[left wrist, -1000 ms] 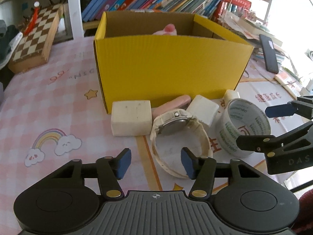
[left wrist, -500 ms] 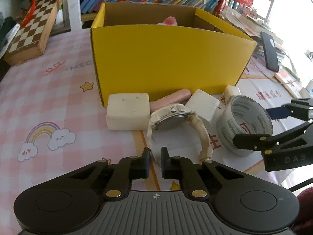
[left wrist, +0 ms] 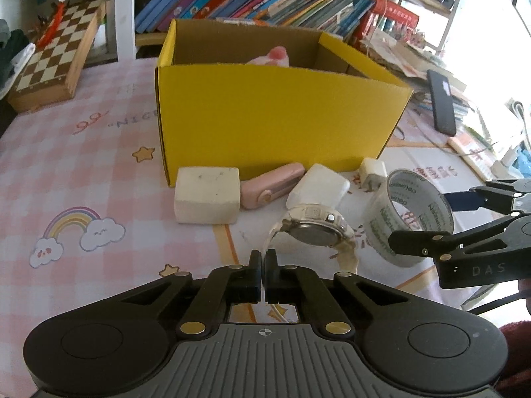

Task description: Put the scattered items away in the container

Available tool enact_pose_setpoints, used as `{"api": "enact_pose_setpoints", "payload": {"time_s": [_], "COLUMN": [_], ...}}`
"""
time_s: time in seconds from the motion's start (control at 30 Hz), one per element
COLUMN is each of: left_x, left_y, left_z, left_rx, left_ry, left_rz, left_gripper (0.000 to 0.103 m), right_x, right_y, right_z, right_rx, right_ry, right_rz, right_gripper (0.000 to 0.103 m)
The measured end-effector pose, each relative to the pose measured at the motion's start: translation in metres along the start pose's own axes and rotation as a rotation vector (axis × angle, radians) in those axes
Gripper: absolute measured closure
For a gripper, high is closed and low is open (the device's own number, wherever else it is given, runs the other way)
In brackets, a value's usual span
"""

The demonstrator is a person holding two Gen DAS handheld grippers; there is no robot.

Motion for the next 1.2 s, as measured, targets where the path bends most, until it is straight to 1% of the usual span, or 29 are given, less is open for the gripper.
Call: {"api": "enact_pose_setpoints", "payload": {"time_s": [0.33,0.43,0.83,0.93,1.2], "left_x": [0.0,0.001,0.023,0.033,0.063], "left_y": [0.021,0.029,0.065,0.075,0.097], "left_z": [0.007,0.009,0.005,0.007,0.014], "left_rx": [-0.032,-0.044,-0.094,-0.108,-0.139], "left_ry": [-0.029,-0.04,0.001,-0.001,-0.01], "left_rz": [0.056,0.081,0.199,0.236,0.334], "left_gripper": [0.103,0.103,0.103,0.103,0.103], "right_x": [-0.002,0.0,0.014,0.022,0.056], "right_y": [0.016,0.023,0.051,0.06,0.085], "right_z": [-0.005,-0.005,-0.003,0.0,0.01], "right_rx": [-0.011,0.001,-0.007,-0.005,-0.012], "right_ry": [-0.005,-0.024,-0.057,-0.07,-0.069], "right_rz": [0.033,0.047,0.11,0.141,0.256], "right_gripper": [0.022,0.022,0.022,0.022,0.022]}}
Point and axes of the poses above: each gripper's, at about its wrist camera, not at the fingertips, and y roughly against the way its jaws point, z to its right, x to its top, the point moved 4 cm from there along -y, roughly the way its jaws point, and after that the axes turned 14 degrees about y, right-handed, at the moved point
